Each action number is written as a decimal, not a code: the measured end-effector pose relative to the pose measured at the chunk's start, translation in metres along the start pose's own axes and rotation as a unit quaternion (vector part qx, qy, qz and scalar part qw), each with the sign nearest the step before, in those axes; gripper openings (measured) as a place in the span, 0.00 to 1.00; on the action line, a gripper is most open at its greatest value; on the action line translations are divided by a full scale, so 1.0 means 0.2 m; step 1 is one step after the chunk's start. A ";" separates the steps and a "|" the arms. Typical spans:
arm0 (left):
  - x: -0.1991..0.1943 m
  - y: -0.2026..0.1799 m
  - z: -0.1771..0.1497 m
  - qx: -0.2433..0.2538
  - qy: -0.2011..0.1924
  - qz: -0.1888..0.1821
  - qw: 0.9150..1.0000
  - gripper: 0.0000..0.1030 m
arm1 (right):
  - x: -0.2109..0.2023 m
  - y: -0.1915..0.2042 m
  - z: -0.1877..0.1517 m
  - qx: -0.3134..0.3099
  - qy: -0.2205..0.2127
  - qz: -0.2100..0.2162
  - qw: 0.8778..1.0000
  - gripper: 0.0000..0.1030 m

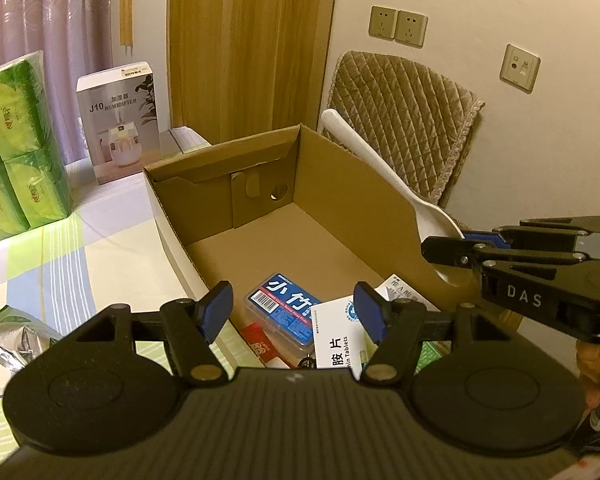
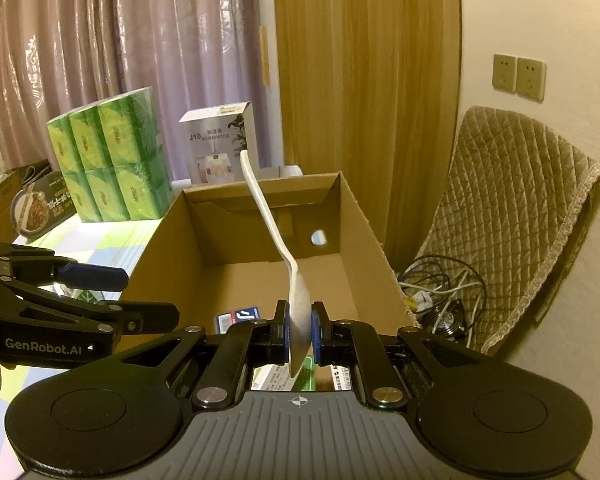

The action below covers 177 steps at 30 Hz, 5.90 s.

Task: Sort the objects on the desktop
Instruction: 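Lower the night light into the box and open the left tool while the right tool releases the spoon, then withdraw both tools from the cardboard box back over the table, then grasp the silver tea bag with the right tool while the left tool grasps the wrapped wire rack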

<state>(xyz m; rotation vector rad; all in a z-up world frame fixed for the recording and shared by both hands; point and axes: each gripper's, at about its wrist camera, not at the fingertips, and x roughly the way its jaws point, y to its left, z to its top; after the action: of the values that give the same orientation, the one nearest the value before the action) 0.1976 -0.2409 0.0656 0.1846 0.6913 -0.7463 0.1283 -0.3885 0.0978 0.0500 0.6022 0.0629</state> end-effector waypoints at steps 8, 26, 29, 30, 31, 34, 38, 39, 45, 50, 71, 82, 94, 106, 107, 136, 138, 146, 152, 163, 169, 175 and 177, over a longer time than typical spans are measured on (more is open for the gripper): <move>0.00 0.00 0.00 0.000 0.001 0.002 1.000 0.60 | -0.01 -0.01 0.00 0.006 -0.009 0.002 1.000 0.07; 0.00 0.03 0.00 -0.007 -0.001 0.015 1.000 0.60 | -0.03 -0.04 0.02 0.024 -0.024 -0.003 0.999 0.09; 0.00 0.03 -0.01 -0.008 -0.001 0.016 1.000 0.60 | -0.03 -0.04 0.02 0.022 -0.025 -0.005 0.999 0.14; 0.00 0.03 -0.01 -0.008 0.000 0.017 1.000 0.60 | -0.03 -0.04 0.02 0.022 -0.026 -0.007 0.999 0.20; 0.00 0.03 -0.01 -0.008 0.000 0.017 1.000 0.60 | -0.03 -0.04 0.02 0.022 -0.028 -0.009 0.999 0.37; 0.00 0.04 -0.01 -0.008 0.001 0.018 1.000 0.61 | -0.04 -0.03 0.02 0.022 -0.037 -0.013 0.999 0.58; 0.00 0.04 -0.01 -0.008 0.000 0.019 1.000 0.61 | -0.03 -0.02 0.02 0.020 -0.035 -0.010 0.999 0.62; -0.01 0.04 -0.01 -0.008 0.000 0.019 1.000 0.61 | -0.03 -0.02 0.02 0.019 -0.035 -0.010 0.999 0.63; -0.03 0.06 -0.02 -0.009 -0.002 0.026 1.000 0.65 | -0.03 0.00 0.02 0.015 -0.040 -0.012 0.999 0.91; -0.05 0.10 -0.03 -0.012 -0.002 0.035 0.999 0.68 | -0.02 0.02 0.03 0.012 -0.041 -0.008 0.999 0.98; -0.22 0.35 -0.15 -0.034 -0.005 0.092 0.995 0.93 | 0.03 0.19 0.04 -0.013 -0.036 0.021 0.999 0.98; -0.30 0.49 -0.26 -0.042 0.010 0.123 0.992 0.96 | 0.07 0.36 0.06 -0.034 -0.037 0.045 0.998 0.98; -0.47 0.71 -0.43 -0.056 0.020 0.161 0.985 0.96 | 0.11 0.62 0.07 -0.073 -0.053 0.097 0.991 0.98; -0.61 1.04 -0.62 -0.088 0.045 0.207 0.973 0.96 | 0.20 0.96 0.05 -0.137 -0.040 0.164 0.976 0.98; -0.62 1.06 -0.63 -0.087 0.047 0.209 0.973 0.96 | 0.21 0.99 0.04 -0.143 -0.036 0.168 0.975 0.98; -0.51 1.58 -0.76 -0.044 0.087 0.234 0.967 0.95 | 0.92 1.43 0.05 -0.284 0.122 0.223 0.925 0.98; -0.50 1.60 -0.75 -0.048 0.083 0.233 0.968 0.95 | 0.98 1.46 0.04 -0.291 0.129 0.224 0.921 0.98; -0.42 1.62 -0.76 -0.043 0.092 0.212 0.972 0.89 | 1.14 1.50 -0.02 -0.321 0.150 0.217 0.910 0.98; -0.39 1.67 -0.77 -0.061 0.091 0.213 0.971 0.82 | 1.21 1.50 -0.04 -0.326 0.164 0.217 0.905 0.90; -0.34 1.66 -0.79 -0.047 0.105 0.204 0.972 0.70 | 1.24 1.51 -0.05 -0.326 0.162 0.209 0.907 0.69; -0.31 1.65 -0.80 -0.046 0.115 0.195 0.973 0.51 | 1.23 1.50 -0.04 -0.315 0.159 0.201 0.914 0.55; -0.31 1.61 -0.79 -0.047 0.117 0.175 0.976 0.49 | 1.20 1.48 -0.02 -0.292 0.168 0.197 0.921 0.49; -0.31 1.58 -0.78 -0.039 0.119 0.169 0.978 0.49 | 1.18 1.46 -0.01 -0.276 0.177 0.199 0.923 0.48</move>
<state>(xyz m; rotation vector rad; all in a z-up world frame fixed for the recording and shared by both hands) 0.2988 0.0847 -0.0412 0.3147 0.8889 -0.3723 0.3080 -0.0795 -0.0186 -0.3972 0.9100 0.6472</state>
